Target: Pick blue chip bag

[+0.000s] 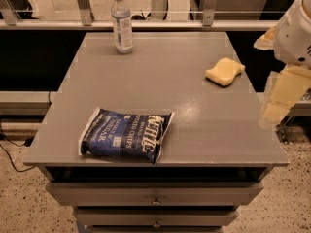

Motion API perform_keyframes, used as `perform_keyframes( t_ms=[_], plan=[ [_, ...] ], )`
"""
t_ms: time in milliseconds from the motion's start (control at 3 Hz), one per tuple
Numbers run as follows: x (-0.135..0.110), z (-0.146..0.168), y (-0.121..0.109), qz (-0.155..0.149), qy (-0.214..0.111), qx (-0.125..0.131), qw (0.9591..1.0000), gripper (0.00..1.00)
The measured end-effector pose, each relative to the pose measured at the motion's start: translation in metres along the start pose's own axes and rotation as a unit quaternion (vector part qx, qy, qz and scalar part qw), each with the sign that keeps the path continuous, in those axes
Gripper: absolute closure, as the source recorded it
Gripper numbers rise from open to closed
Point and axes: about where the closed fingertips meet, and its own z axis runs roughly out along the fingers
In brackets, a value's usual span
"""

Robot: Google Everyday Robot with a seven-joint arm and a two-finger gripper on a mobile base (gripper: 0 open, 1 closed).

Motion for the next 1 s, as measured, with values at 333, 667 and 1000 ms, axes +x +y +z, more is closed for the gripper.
perform_keyframes(
  t_ms=[333,667,1000],
  plan=[
    [-0.058,0.040,0.008,-0.007,-0.054,-0.052,0.9972,0.00],
    [-0.103,0.065,0.017,-0.001,-0.089,-0.094,0.9916,0.00],
    [-0.135,0.086,0.037,0.018,-0.115,-0.144,0.9827,0.00]
  ],
)
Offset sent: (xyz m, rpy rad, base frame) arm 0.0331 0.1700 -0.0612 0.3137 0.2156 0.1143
